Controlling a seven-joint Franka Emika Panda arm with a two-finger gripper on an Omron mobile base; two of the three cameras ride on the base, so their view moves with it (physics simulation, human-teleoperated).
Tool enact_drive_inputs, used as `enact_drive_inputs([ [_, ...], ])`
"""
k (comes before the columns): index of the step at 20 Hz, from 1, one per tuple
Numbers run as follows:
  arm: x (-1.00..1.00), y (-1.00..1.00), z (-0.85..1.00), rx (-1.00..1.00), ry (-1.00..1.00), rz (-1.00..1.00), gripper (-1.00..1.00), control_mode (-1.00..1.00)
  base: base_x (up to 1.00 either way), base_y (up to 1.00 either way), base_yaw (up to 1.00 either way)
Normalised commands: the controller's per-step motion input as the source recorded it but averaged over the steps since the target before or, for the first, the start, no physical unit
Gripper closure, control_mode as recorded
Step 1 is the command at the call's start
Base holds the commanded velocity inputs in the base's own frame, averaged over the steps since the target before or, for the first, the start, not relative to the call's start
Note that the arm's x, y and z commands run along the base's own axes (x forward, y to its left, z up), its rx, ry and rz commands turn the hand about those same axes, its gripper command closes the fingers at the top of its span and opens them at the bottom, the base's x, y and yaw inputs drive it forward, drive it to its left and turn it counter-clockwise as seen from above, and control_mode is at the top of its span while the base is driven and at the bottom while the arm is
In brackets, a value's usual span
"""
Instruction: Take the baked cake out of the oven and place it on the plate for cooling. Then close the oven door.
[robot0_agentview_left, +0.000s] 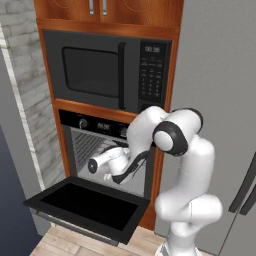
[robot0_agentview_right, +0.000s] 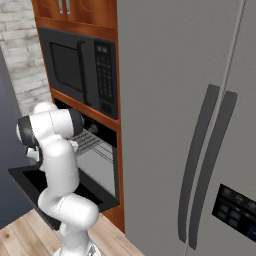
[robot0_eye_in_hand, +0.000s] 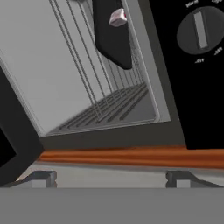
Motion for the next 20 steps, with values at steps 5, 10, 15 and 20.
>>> enact_drive_inputs([
  [5,0.51,0.00,0.00,0.00,-0.03,0.01,-1.00,-1.00,0.00,0.00,0.00],
  [10,0.60,-0.01,-0.12,0.00,0.00,0.06,-1.00,-1.00,0.00,0.00,0.00],
  [15,0.63,-0.22,-0.30,0.02,0.00,0.16,-1.00,-1.00,0.00,0.00,0.00],
  [20,0.56,-0.30,-0.36,0.05,0.02,0.21,-1.00,-1.00,0.00,0.00,0.00],
])
